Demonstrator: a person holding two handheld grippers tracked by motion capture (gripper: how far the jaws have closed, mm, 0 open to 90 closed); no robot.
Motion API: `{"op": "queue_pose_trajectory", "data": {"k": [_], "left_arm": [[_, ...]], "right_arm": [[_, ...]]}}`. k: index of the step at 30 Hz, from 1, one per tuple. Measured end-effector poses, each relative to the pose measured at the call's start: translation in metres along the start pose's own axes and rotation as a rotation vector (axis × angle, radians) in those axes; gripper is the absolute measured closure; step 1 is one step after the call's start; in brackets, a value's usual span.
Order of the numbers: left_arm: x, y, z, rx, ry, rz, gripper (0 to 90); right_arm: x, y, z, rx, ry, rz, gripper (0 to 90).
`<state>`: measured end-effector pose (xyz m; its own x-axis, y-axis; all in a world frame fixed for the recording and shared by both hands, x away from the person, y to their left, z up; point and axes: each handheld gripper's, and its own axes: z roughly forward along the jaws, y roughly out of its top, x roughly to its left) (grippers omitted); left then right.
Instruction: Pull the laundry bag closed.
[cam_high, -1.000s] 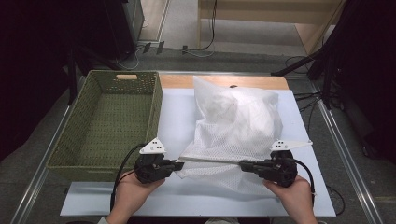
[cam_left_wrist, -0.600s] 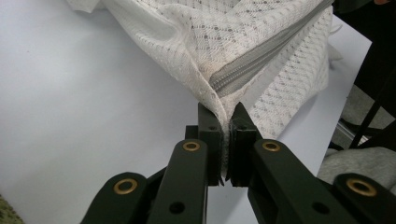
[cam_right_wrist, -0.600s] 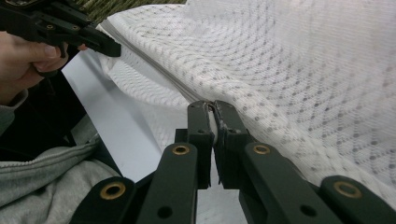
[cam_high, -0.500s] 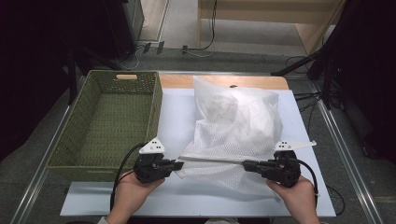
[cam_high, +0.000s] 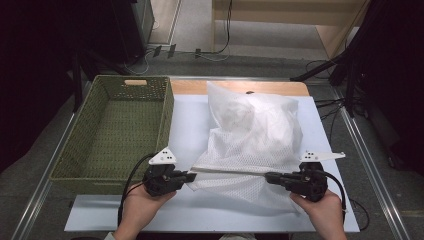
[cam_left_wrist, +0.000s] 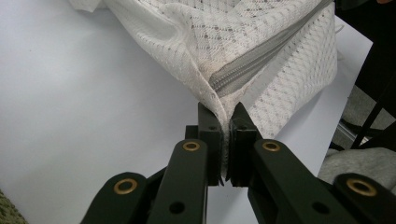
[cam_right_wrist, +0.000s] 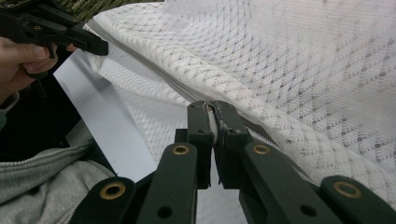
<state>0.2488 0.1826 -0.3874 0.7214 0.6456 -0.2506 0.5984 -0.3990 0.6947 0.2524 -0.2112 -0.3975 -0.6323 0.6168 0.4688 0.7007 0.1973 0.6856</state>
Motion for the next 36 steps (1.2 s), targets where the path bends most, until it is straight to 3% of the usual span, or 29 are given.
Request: {"op": "queue_pose_trajectory", "data": {"k": [36], "left_arm": [[0.0000, -0.0005, -0.0014, -0.006, -0.002, -0.012, 87.4]], "right_arm": [[-0.0036, -0.0043, -0.0081, -0.007, -0.007, 0.010, 86.9]]}}
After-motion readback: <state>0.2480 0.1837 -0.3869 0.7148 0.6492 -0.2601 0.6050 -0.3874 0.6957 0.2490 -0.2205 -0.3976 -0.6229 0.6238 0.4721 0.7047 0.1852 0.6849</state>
